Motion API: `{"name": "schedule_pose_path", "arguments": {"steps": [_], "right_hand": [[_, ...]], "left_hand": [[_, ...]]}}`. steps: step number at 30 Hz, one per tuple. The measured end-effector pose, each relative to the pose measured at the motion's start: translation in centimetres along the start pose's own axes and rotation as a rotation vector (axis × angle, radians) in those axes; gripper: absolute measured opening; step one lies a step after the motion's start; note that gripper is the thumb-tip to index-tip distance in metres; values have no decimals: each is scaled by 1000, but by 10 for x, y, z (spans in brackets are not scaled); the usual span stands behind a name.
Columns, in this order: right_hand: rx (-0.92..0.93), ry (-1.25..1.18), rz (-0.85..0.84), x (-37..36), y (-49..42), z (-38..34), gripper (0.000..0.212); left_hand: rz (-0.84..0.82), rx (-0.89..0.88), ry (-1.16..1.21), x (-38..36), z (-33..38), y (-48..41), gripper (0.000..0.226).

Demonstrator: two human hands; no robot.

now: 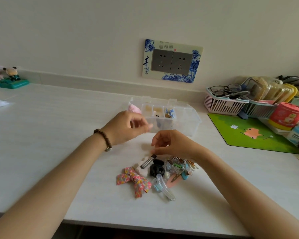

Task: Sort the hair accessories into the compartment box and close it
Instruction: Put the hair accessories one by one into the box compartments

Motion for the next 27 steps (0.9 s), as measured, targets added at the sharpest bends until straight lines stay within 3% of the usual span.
{"name": "schedule_pose_path", "arguments": {"steps": [3,5,10,16,23,25,27], "right_hand": [[-29,-19,63,10,3,9,14],[-63,-71,84,15,5,17,14],[-60,-109,69,18,7,18,20],[-20,-170,76,12,7,10,24],[62,-342,390,52,-2,-9,19],[70,-292,437,70,-10,-17,20],[59,-237,523,95,-20,-20,23]], "left_hand": [[-408,334,32,-34,-11,20,39],[-580,477,-12,-47,-20,35,45],[-577,465,-44,-46,-26,34,41],[-304,432,104,-31,-33,18,20],[167,167,338,-12,-12,-3,16],[279,50,271,1,-9,-4,16],[360,-80,3,15,-6,-3,28]]}}
Point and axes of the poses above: each hand's wrist, its own y-axis away from the middle knuckle, its own x-axis out of the back of the hand, z = x × y, the point moved 8 cm from there along -y, towards the middle knuckle, and after that the axes turned 10 degrees about y, right-handed, at the moved point
